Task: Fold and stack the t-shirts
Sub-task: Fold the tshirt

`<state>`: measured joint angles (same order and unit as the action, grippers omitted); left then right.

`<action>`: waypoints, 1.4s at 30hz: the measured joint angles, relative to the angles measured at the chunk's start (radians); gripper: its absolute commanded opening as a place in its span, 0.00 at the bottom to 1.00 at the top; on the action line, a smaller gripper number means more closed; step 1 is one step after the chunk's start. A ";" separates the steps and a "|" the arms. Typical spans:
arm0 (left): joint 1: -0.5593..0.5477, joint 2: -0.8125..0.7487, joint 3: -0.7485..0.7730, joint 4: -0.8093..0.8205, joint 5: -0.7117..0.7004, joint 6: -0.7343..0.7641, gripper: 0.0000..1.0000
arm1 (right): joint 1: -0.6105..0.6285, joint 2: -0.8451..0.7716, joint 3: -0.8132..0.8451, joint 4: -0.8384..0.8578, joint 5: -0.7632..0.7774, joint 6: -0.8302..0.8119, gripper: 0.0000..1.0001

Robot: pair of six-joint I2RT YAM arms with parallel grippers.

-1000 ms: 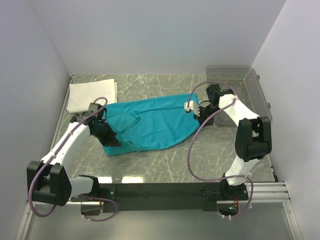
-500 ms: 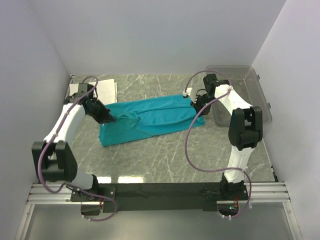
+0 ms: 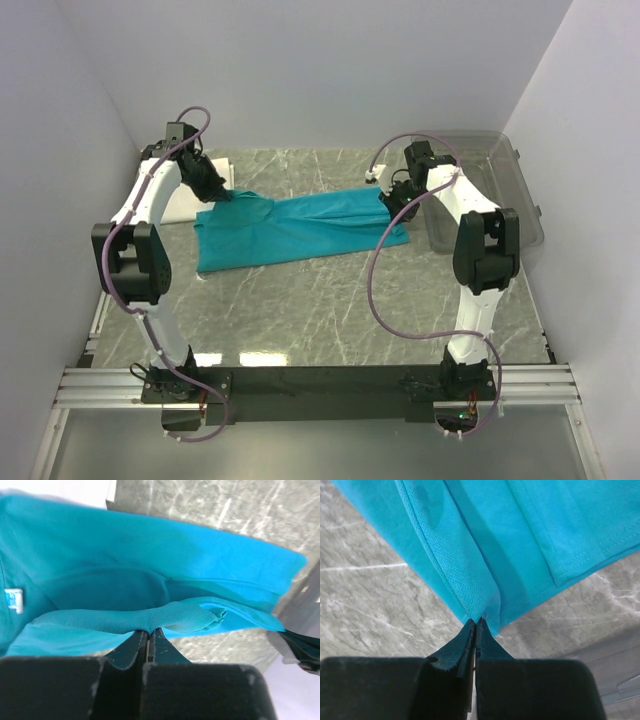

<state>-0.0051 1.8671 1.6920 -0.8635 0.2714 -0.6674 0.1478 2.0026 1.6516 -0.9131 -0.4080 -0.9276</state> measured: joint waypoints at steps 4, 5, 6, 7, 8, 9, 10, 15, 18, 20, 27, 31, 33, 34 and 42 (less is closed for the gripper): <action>0.000 0.061 0.040 -0.021 -0.008 0.029 0.01 | 0.000 0.007 0.000 0.023 0.006 0.042 0.00; 0.000 0.074 0.047 -0.025 -0.009 0.033 0.01 | 0.000 0.009 0.000 0.027 0.007 0.049 0.00; 0.000 0.082 0.051 -0.029 -0.009 0.037 0.01 | 0.000 0.012 0.000 0.033 0.008 0.058 0.00; 0.000 0.092 0.057 -0.034 -0.011 0.039 0.00 | 0.000 0.016 0.000 0.037 0.010 0.066 0.00; 0.000 0.099 0.061 -0.036 -0.012 0.042 0.01 | 0.000 0.019 0.000 0.039 0.012 0.072 0.00; 0.000 0.106 0.067 -0.040 -0.012 0.045 0.01 | 0.000 0.023 0.000 0.041 0.015 0.079 0.00; 0.000 0.114 0.076 -0.041 -0.014 0.047 0.01 | -0.001 0.026 0.000 0.043 0.018 0.085 0.00; 0.000 0.161 0.118 -0.039 -0.017 0.047 0.01 | -0.001 0.034 0.000 0.062 0.032 0.118 0.00; 0.000 0.189 0.132 -0.040 -0.023 0.047 0.01 | -0.001 0.034 0.002 0.074 0.038 0.133 0.00; 0.000 0.208 0.143 -0.040 -0.026 0.047 0.01 | -0.001 0.034 0.004 0.081 0.043 0.145 0.00; 0.000 0.264 0.172 -0.039 -0.035 0.046 0.01 | -0.001 0.040 0.006 0.100 0.049 0.169 0.00; 0.000 0.285 0.192 -0.039 -0.037 0.046 0.01 | -0.001 0.056 0.014 0.101 0.051 0.176 0.00; 0.000 0.296 0.201 -0.038 -0.038 0.046 0.01 | -0.001 0.062 0.017 0.104 0.053 0.179 0.02; 0.000 0.299 0.204 -0.038 -0.038 0.046 0.01 | -0.001 0.064 0.017 0.105 0.053 0.180 0.02; 0.000 0.305 0.220 -0.035 -0.037 0.044 0.08 | 0.002 0.064 0.017 0.179 0.118 0.254 0.12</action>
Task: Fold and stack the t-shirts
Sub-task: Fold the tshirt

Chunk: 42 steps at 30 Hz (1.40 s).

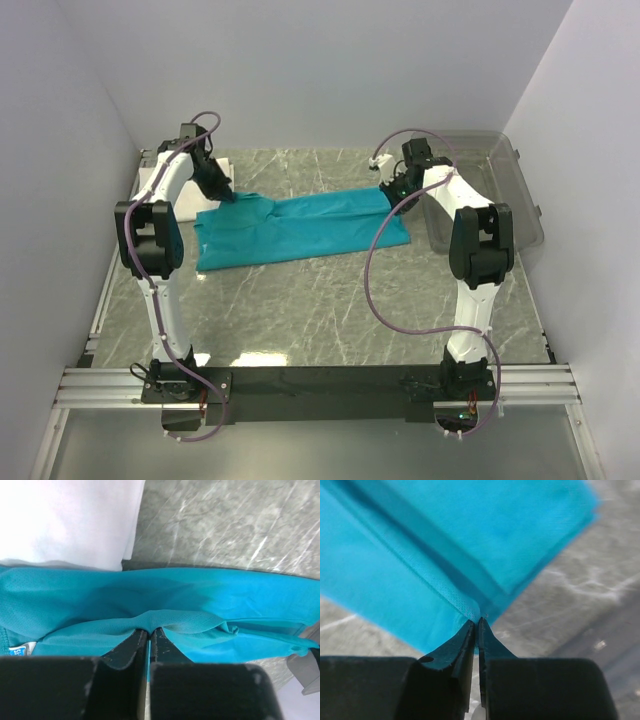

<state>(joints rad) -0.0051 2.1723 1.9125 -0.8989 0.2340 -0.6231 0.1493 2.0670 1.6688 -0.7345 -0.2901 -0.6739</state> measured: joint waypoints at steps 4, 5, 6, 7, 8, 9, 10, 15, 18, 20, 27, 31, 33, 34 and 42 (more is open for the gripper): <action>0.000 0.000 0.024 0.011 0.003 -0.001 0.15 | 0.006 0.000 0.000 0.064 0.058 0.056 0.22; 0.000 0.000 0.036 0.011 0.004 -0.001 0.16 | 0.008 0.000 0.001 0.071 0.068 0.064 0.33; 0.000 0.000 0.045 0.011 0.005 -0.001 0.18 | 0.009 0.000 0.002 0.074 0.074 0.072 0.36; 0.000 0.000 0.058 0.011 0.005 0.000 0.20 | 0.011 0.000 0.003 0.077 0.085 0.076 0.38; 0.000 0.000 0.071 0.012 0.006 0.001 0.21 | 0.013 0.000 0.008 0.077 0.093 0.079 0.38; 0.000 0.000 0.081 0.015 0.008 0.002 0.20 | 0.014 0.000 0.010 0.079 0.098 0.080 0.38; 0.000 0.000 0.088 0.018 0.010 0.002 0.21 | 0.015 0.000 0.014 0.082 0.106 0.082 0.39; 0.000 0.000 0.100 0.017 0.010 0.003 0.25 | 0.017 0.000 0.015 0.099 0.127 0.096 0.41; 0.000 -0.003 0.104 0.018 -0.016 0.016 0.35 | 0.017 -0.002 0.015 0.092 0.100 0.093 0.42; 0.000 -0.025 0.091 0.026 -0.043 0.029 0.42 | 0.016 -0.004 0.020 0.052 0.033 0.061 0.44; 0.024 -0.474 -0.400 0.153 -0.091 0.031 0.53 | 0.018 -0.127 -0.115 -0.066 -0.233 -0.122 0.50; 0.068 -0.725 -0.693 0.215 -0.078 0.027 0.51 | 0.019 -0.214 -0.253 -0.074 -0.273 -0.208 0.50; 0.082 -0.755 -0.777 0.214 -0.073 0.028 0.50 | 0.019 -0.211 -0.265 -0.073 -0.267 -0.214 0.50; 0.085 -0.746 -0.807 0.214 -0.074 0.031 0.50 | 0.019 -0.206 -0.264 -0.070 -0.260 -0.213 0.49; 0.087 -0.579 -0.808 0.235 -0.113 0.074 0.47 | 0.019 -0.184 -0.237 0.011 -0.171 -0.060 0.48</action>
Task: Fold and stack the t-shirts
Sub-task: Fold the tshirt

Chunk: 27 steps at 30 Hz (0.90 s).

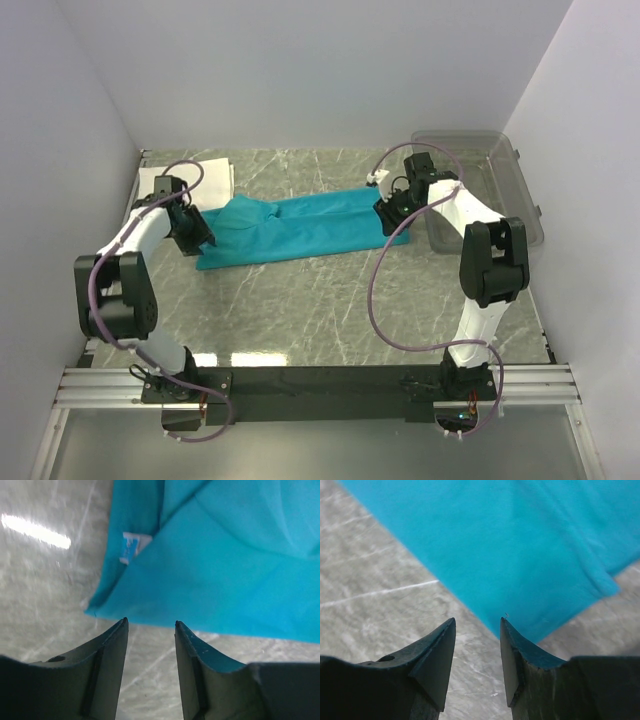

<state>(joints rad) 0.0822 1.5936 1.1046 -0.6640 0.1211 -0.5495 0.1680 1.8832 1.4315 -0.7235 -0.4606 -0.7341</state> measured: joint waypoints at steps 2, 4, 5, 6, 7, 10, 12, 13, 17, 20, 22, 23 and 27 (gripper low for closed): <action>0.000 0.040 0.029 0.004 -0.014 0.017 0.47 | 0.000 0.000 0.002 0.030 0.037 0.060 0.48; 0.000 0.076 0.062 0.008 -0.033 0.037 0.47 | 0.000 0.000 0.001 0.057 0.071 0.115 0.48; 0.000 0.091 0.074 0.010 -0.041 0.045 0.47 | 0.000 0.000 0.001 0.069 0.090 0.143 0.48; 0.000 0.108 0.090 0.010 -0.049 0.057 0.47 | 0.000 0.000 0.000 0.083 0.108 0.172 0.48; 0.000 0.122 0.101 0.012 -0.056 0.065 0.47 | 0.000 0.000 0.000 0.096 0.127 0.199 0.48; 0.001 0.154 0.115 0.015 -0.068 0.085 0.47 | 0.000 0.000 -0.008 0.125 0.180 0.271 0.48; 0.001 0.170 0.116 0.014 -0.074 0.095 0.47 | 0.000 0.000 -0.016 0.135 0.204 0.303 0.48; 0.001 0.179 0.116 0.013 -0.075 0.098 0.46 | 0.000 0.000 -0.024 0.140 0.215 0.318 0.48; 0.001 0.196 0.110 0.008 -0.085 0.112 0.46 | 0.000 0.000 -0.053 0.146 0.243 0.357 0.48; 0.002 0.197 0.101 0.003 -0.086 0.119 0.43 | 0.000 0.000 -0.059 0.147 0.256 0.375 0.48; 0.002 0.197 0.099 -0.005 -0.085 0.119 0.39 | 0.000 -0.001 -0.060 0.147 0.267 0.385 0.48; 0.002 0.197 0.097 -0.006 -0.085 0.119 0.38 | 0.000 -0.002 -0.061 0.148 0.276 0.389 0.48; 0.002 0.195 0.080 -0.014 -0.079 0.119 0.29 | 0.000 -0.010 -0.066 0.152 0.341 0.429 0.48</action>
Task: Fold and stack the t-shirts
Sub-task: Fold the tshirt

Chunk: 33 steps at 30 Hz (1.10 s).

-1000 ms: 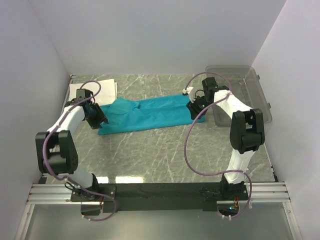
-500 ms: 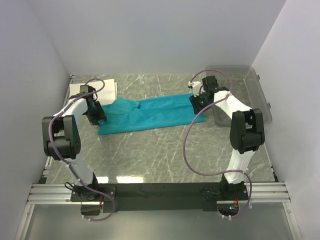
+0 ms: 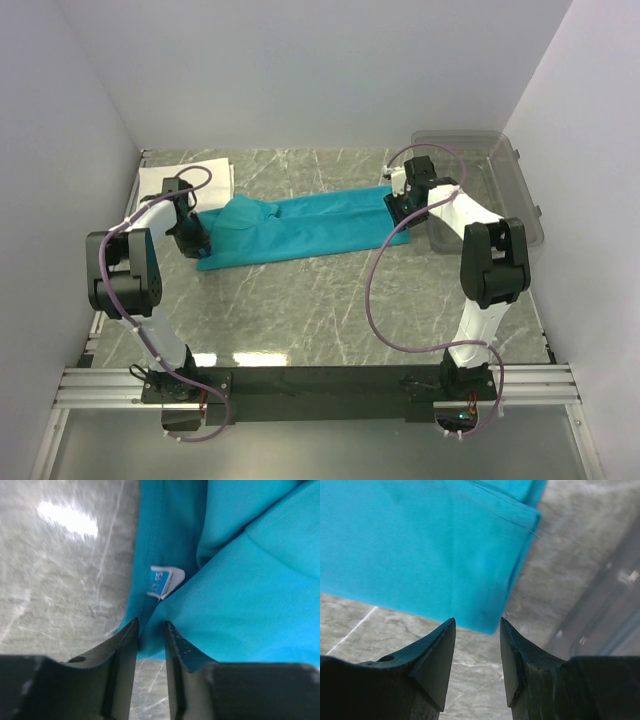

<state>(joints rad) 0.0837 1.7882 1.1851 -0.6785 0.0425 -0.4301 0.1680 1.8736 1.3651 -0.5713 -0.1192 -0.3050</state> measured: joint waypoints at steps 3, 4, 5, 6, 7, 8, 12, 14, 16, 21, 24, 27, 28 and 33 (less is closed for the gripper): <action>0.000 -0.017 -0.024 -0.008 0.016 0.000 0.23 | 0.000 -0.007 -0.010 0.009 0.039 0.030 0.48; 0.000 -0.022 -0.028 -0.013 0.018 0.000 0.21 | 0.000 -0.013 -0.020 0.010 0.050 0.040 0.48; 0.000 -0.029 -0.031 -0.017 0.023 0.000 0.19 | 0.000 -0.020 -0.032 0.011 0.059 0.050 0.48; 0.000 -0.035 -0.032 -0.020 0.026 0.000 0.17 | 0.000 -0.025 -0.040 0.011 0.071 0.062 0.48; 0.000 -0.042 -0.032 -0.021 0.031 0.000 0.16 | 0.000 -0.026 -0.045 0.012 0.080 0.071 0.48; 0.000 -0.046 -0.032 -0.021 0.034 0.000 0.15 | 0.000 -0.026 -0.046 0.011 0.091 0.081 0.48; 0.000 -0.051 -0.032 -0.021 0.043 0.000 0.11 | 0.004 -0.023 -0.041 0.024 0.122 0.111 0.48; 0.000 -0.051 -0.033 -0.022 0.045 0.000 0.10 | 0.005 -0.010 -0.029 0.029 0.131 0.120 0.48; 0.000 -0.051 -0.033 -0.022 0.047 0.000 0.09 | 0.006 0.014 -0.006 0.035 0.137 0.129 0.48; 0.000 -0.051 -0.033 -0.022 0.048 0.000 0.07 | 0.006 0.074 0.029 0.043 0.135 0.142 0.47; 0.000 -0.052 -0.033 -0.022 0.049 0.000 0.06 | 0.006 0.097 0.029 0.043 0.136 0.147 0.46; 0.000 -0.054 -0.033 -0.022 0.050 0.000 0.05 | 0.006 0.113 0.029 0.042 0.138 0.150 0.39; 0.000 -0.055 -0.033 -0.022 0.050 0.000 0.04 | 0.006 0.113 0.028 0.042 0.138 0.149 0.33; 0.000 -0.056 -0.033 -0.023 0.050 0.000 0.01 | 0.006 0.113 0.023 0.051 0.138 0.151 0.16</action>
<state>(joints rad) 0.0841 1.7317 1.1519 -0.7017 0.0925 -0.4301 0.1745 1.9865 1.3876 -0.5198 0.0193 -0.1543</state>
